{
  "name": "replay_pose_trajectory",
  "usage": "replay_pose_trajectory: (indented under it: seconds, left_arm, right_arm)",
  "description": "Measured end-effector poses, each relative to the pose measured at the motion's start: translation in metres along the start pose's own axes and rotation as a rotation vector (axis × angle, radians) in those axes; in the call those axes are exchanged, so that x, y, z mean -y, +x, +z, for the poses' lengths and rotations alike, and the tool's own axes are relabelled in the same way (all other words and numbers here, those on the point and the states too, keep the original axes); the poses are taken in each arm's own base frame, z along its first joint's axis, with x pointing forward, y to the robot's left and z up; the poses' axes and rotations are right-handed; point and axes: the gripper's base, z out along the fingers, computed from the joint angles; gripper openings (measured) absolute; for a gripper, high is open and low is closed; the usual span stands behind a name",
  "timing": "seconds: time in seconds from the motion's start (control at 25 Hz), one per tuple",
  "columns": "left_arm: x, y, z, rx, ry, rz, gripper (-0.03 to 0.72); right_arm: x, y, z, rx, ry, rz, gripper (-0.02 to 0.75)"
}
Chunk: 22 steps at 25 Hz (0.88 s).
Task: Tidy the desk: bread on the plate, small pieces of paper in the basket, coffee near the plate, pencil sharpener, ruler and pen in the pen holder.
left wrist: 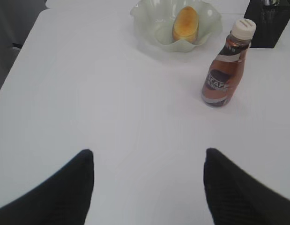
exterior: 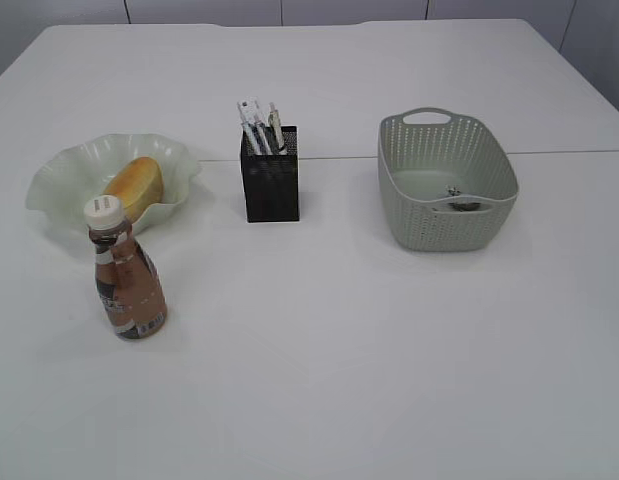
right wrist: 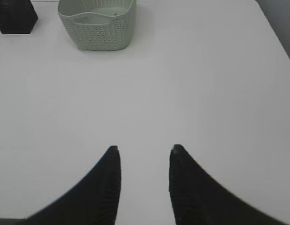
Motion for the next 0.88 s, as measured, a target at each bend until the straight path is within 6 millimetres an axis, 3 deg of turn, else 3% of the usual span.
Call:
replay_pose_trajectory:
  seconds: [0.88]
  left_arm:
    - [0.0, 0.0, 0.0, 0.0, -0.004, -0.002, 0.539]
  right_arm:
    - [-0.0026, 0.0006, -0.0007, -0.002, 0.054, 0.053, 0.261]
